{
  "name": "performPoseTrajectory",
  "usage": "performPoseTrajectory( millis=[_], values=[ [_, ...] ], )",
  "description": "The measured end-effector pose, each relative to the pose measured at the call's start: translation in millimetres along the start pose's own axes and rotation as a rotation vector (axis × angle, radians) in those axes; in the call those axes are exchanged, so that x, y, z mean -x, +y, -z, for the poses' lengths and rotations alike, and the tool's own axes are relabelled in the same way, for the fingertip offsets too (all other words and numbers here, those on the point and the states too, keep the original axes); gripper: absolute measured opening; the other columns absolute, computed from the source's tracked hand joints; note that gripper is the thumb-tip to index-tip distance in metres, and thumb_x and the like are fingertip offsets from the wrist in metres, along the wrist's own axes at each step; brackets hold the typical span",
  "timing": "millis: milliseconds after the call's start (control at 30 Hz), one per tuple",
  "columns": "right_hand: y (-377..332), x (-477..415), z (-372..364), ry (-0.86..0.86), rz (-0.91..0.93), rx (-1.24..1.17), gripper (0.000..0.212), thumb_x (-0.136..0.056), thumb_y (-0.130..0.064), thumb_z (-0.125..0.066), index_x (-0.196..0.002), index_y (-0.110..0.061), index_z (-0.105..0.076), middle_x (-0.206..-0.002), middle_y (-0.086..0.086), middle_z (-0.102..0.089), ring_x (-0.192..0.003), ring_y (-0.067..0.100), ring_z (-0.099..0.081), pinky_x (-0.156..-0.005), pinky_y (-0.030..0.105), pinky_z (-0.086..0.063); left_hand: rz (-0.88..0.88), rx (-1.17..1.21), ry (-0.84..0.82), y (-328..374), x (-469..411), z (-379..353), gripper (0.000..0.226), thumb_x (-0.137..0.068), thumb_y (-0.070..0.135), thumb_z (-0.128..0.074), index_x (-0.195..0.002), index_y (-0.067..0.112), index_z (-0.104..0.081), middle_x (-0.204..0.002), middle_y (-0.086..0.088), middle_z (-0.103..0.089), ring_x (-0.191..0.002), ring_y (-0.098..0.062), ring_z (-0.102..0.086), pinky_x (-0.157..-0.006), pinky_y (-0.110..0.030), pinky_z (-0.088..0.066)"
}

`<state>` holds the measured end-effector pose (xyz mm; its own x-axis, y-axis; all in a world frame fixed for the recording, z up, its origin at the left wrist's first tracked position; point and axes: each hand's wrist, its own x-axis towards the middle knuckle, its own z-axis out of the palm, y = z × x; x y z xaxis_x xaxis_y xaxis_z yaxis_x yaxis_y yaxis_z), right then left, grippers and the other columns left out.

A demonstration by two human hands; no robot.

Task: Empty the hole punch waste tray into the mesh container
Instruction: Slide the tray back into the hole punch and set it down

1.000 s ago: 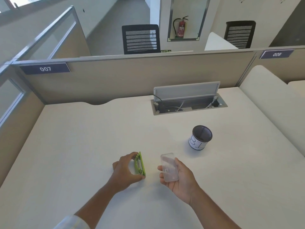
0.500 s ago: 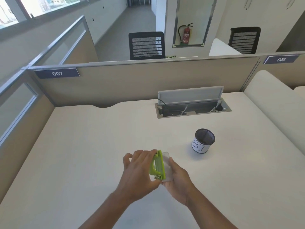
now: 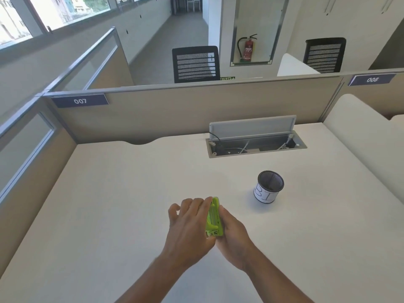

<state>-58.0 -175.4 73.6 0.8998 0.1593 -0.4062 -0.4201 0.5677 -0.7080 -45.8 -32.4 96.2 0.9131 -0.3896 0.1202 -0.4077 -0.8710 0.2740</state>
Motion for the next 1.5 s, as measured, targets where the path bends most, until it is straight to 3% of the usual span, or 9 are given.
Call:
performPoseTrajectory(
  millis=[233,367,433,533,567,733,1000,1233,1500],
  values=[
    [0,0,4,-0.03,0.057,0.21,0.043,-0.108,-0.043,-0.048,-0.131,-0.012,-0.067,-0.119,0.011,-0.074,-0.108,0.024,-0.07,-0.097,0.047,-0.057,-0.011,0.025,0.053,-5,3,-5,0.083,-0.084,0.041,-0.072,-0.159,0.03,-0.041,-0.14,0.014,-0.062,-0.134,-0.019,-0.056,-0.11,-0.043,-0.036],
    [-2,-5,9,0.067,0.061,0.259,0.036,-0.11,-0.034,-0.048,-0.123,-0.01,-0.071,-0.107,0.013,-0.079,-0.106,0.041,-0.077,-0.096,0.06,-0.061,0.13,0.37,-0.085,-20,3,-3,0.111,-0.078,0.062,-0.084,-0.167,0.04,-0.022,-0.147,0.031,-0.044,-0.137,0.001,-0.037,-0.114,-0.03,-0.026],
    [0,-7,10,0.12,0.048,0.264,0.036,-0.111,-0.031,-0.045,-0.122,-0.009,-0.072,-0.11,0.018,-0.079,-0.104,0.043,-0.078,-0.094,0.06,-0.061,0.315,0.65,-0.105,-29,1,-2,0.096,-0.081,0.053,-0.089,-0.16,0.045,-0.034,-0.148,0.028,-0.05,-0.132,-0.001,-0.047,-0.109,-0.029,-0.035],
    [4,-8,10,0.134,0.021,0.248,0.037,-0.112,-0.029,-0.043,-0.123,-0.006,-0.07,-0.115,0.024,-0.078,-0.101,0.044,-0.079,-0.093,0.062,-0.061,0.504,0.919,-0.062,-36,-4,0,0.027,-0.107,0.04,-0.065,-0.133,0.043,-0.063,-0.138,0.015,-0.071,-0.121,-0.002,-0.067,-0.093,-0.023,-0.05],
    [4,-7,9,0.135,0.014,0.25,0.037,-0.112,-0.029,-0.043,-0.124,-0.006,-0.07,-0.116,0.025,-0.078,-0.101,0.046,-0.078,-0.093,0.062,-0.062,0.515,0.941,-0.073,-36,-4,0,0.019,-0.111,0.035,-0.059,-0.126,0.039,-0.07,-0.128,0.014,-0.077,-0.117,-0.007,-0.072,-0.09,-0.024,-0.052],
    [10,-4,3,0.096,-0.025,0.293,0.038,-0.111,-0.032,-0.044,-0.118,-0.011,-0.075,-0.116,0.023,-0.079,-0.102,0.048,-0.077,-0.09,0.058,-0.064,0.517,1.131,-0.209,-32,2,-3,0.043,-0.112,0.009,-0.048,-0.113,0.031,-0.086,-0.104,-0.002,-0.088,-0.094,-0.02,-0.084,-0.072,-0.03,-0.065],
    [5,-5,6,0.119,-0.005,0.372,0.042,-0.105,-0.041,-0.058,-0.104,-0.006,-0.08,-0.098,0.026,-0.081,-0.091,0.044,-0.08,-0.083,0.056,-0.066,0.592,1.372,-0.165,-45,-1,-10,0.019,-0.105,0.009,-0.066,-0.108,0.007,-0.085,-0.107,-0.024,-0.086,-0.096,-0.037,-0.084,-0.079,-0.039,-0.069],
    [5,2,11,0.059,-0.039,0.371,0.031,-0.108,-0.02,-0.054,-0.109,0.001,-0.076,-0.098,0.019,-0.081,-0.086,0.034,-0.078,-0.085,0.048,-0.065,0.737,1.452,-0.093,-60,-9,-9,0.028,-0.109,0.006,-0.06,-0.097,0.003,-0.086,-0.099,-0.027,-0.085,-0.085,-0.035,-0.085,-0.07,-0.04,-0.07],
    [10,1,12,0.104,0.014,0.416,0.021,-0.102,-0.013,-0.065,-0.1,0.003,-0.078,-0.083,0.014,-0.079,-0.079,0.029,-0.077,-0.074,0.038,-0.065,0.696,1.494,-0.148,-64,-10,-14,0.023,-0.107,0.0,-0.054,-0.123,0.002,-0.07,-0.104,-0.026,-0.085,-0.091,-0.041,-0.084,-0.076,-0.048,-0.07]
  ],
)
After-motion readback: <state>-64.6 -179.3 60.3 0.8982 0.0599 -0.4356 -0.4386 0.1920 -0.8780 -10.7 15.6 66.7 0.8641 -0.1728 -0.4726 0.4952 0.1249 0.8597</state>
